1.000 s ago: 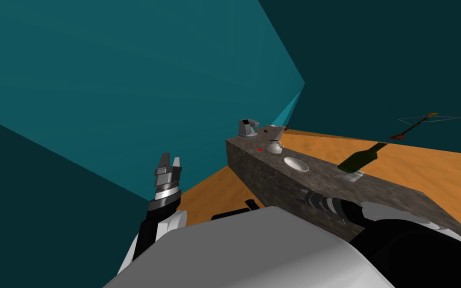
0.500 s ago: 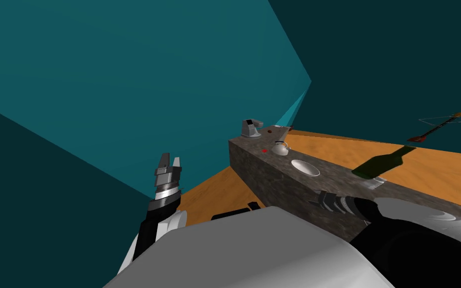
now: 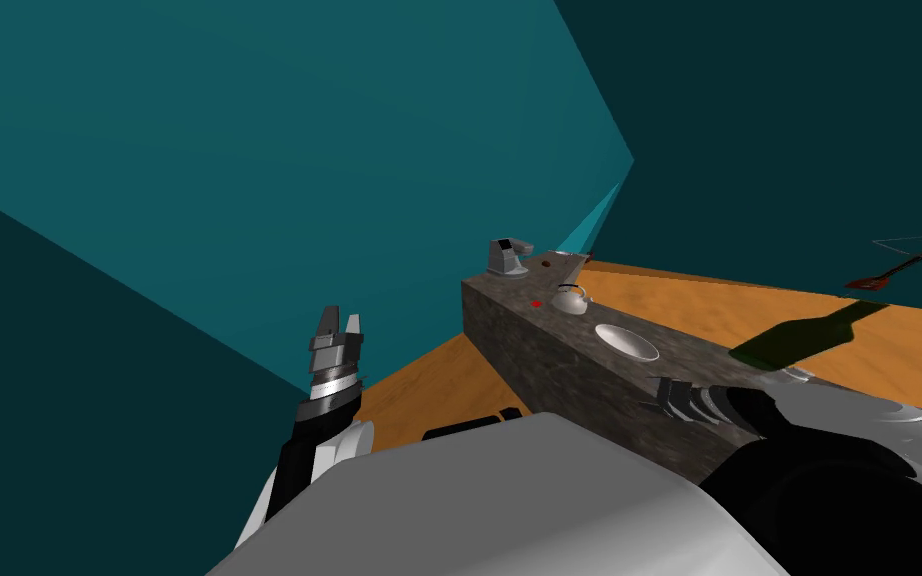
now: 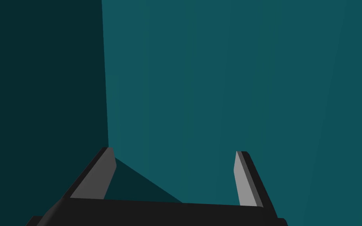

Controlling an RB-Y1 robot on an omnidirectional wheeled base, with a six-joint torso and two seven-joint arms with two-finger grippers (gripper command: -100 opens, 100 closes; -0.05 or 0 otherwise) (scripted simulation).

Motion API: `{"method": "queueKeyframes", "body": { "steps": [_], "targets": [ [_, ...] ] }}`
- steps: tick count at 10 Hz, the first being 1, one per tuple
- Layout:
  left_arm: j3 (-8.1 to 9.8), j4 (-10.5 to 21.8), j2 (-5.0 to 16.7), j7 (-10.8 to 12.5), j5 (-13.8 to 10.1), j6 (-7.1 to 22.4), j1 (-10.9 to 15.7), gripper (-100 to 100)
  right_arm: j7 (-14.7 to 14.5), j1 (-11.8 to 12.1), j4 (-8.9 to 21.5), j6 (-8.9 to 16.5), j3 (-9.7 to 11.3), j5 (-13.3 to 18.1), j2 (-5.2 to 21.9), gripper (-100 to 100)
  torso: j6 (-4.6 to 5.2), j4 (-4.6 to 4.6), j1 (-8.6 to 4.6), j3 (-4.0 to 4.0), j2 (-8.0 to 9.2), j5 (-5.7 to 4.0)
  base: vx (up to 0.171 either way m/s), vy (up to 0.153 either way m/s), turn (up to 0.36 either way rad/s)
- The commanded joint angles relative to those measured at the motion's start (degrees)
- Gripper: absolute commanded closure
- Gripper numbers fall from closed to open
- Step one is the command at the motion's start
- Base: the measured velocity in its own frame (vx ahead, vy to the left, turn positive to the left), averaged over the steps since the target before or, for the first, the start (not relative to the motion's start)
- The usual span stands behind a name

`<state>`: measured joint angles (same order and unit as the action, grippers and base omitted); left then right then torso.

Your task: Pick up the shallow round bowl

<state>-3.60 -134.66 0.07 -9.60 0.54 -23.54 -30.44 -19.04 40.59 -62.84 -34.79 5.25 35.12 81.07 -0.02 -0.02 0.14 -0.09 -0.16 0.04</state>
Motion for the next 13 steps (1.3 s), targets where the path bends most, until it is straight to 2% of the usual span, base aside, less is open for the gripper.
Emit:
{"method": "queueKeyframes", "body": {
  "steps": [1, 2, 3, 4, 7, 8, 10, 11, 12, 13],
  "targets": [
    [0.0, 0.0, 0.0, 0.0, 0.0, 0.0, 0.0, 0, -0.9, -0.2, 1.6, -0.2, 0.2, 0.4, 0.6, -100, 0.0, 0.0, 0.0, 0.0, 0.0, 0.0, 0.043, 0.025, 0.05],
    [0.0, 0.0, 0.0, 0.0, 0.0, 0.0, 0.0, 0, -1.3, 0.0, 3.2, 0.2, 1.0, 1.0, 2.7, -100, 0.04, 0.0, -0.01, 0.0, 0.01, -0.01, 0.059, 0.028, 0.074],
    [0.0, 0.0, 0.0, 0.0, 0.0, 0.0, 0.0, 0, -1.3, 0.0, 3.2, 0.2, 1.0, 1.0, 2.7, -100, 0.01, -0.01, 0.0, -0.02, -0.04, -0.01, 0.057, 0.026, 0.034],
    [0.0, 0.0, 0.0, 0.0, 0.0, 0.0, 0.0, 0, -1.8, 0.1, 4.6, 0.6, 1.8, 1.5, 4.6, -100, 0.03, -0.01, -0.01, -0.03, -0.04, -0.02, 0.064, 0.029, 0.065],
    [0.0, 0.0, 0.0, 0.0, 0.0, 0.0, 0.0, 0, -2.7, 0.6, 7.4, 1.6, 4.8, 2.6, 8.4, -100, 0.0, -0.07, -0.08, -0.17, -0.29, -0.02, 0.118, -0.003, 0.115],
    [0.01, 0.0, 0.0, 0.0, 0.0, 0.0, 0.0, 0, -3.0, 0.9, 8.3, 2.1, 6.7, 3.0, 9.4, -100, -0.01, -0.09, -0.21, -0.21, -0.34, -0.06, 0.156, -0.073, 0.165],
    [0.01, 0.0, 0.0, 0.0, 0.0, 0.0, 0.0, 0, -3.3, 1.3, 8.4, 2.3, 8.9, 3.2, 9.1, -100, 0.01, -0.13, -0.42, -0.31, -0.52, -0.12, 0.178, -0.088, 0.1],
    [0.01, 0.0, 0.0, 0.0, 0.0, 0.0, 0.0, 0, -2.9, 1.7, 7.5, 2.8, 7.9, 3.0, 9.5, -100, 0.01, -0.13, -0.45, -0.3, -0.49, -0.14, 0.067, -0.043, 0.025],
    [0.01, 0.0, 0.0, 0.0, 0.0, 0.0, 0.0, 0, -2.8, 1.8, 7.5, 2.9, 8.1, 3.0, 9.5, 0, 0.03, -0.07, -0.3, -0.14, -0.21, -0.11, 0.014, -0.008, 0.002],
    [0.01, 0.0, 0.0, 0.0, 0.0, 0.0, 0.0, 0, -3.4, 1.3, 7.8, 4.0, 8.6, 3.4, 7.8, -100, 0.05, -0.01, -0.16, 0.0, 0.02, -0.07, 0.019, -0.027, 0.062]
  ]
}}
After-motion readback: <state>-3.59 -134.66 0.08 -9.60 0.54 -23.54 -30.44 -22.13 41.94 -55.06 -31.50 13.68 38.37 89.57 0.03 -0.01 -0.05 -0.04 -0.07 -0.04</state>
